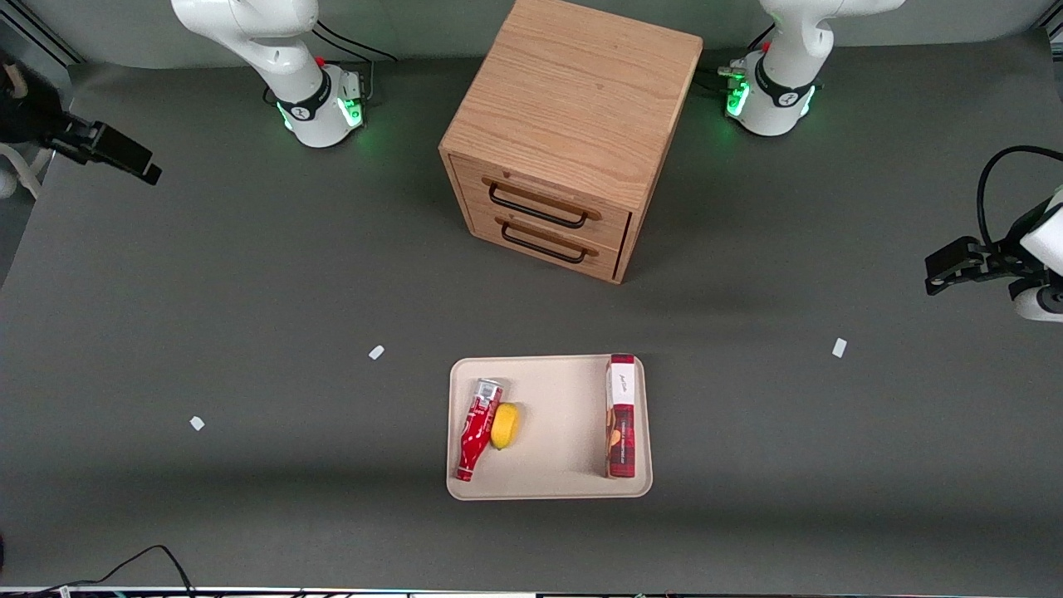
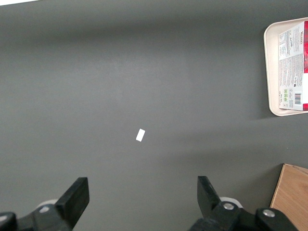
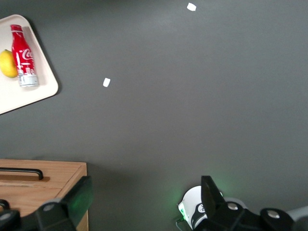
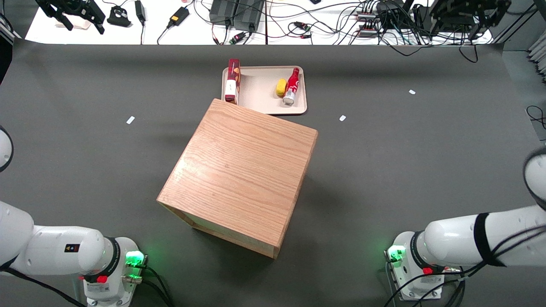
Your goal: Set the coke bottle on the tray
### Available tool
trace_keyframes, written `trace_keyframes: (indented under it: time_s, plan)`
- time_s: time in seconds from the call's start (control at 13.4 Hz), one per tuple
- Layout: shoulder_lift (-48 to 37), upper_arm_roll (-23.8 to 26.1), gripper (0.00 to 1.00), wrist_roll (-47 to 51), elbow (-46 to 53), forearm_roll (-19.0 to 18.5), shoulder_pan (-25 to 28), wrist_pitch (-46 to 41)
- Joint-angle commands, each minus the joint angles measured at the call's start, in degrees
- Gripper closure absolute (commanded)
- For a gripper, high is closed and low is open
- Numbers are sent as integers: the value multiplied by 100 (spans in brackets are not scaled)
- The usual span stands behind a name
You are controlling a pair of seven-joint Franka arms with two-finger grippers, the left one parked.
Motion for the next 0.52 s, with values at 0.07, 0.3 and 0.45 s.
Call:
trace_keyframes:
  time_s: [0.07, 0.3, 0.45]
  plan:
    - [-909, -105, 0, -164, -1378, 122, 55, 689]
    - [-445, -96, 0, -208, -756, 131, 81, 593]
    - [-181, -96, 0, -216, -377, 131, 81, 409]
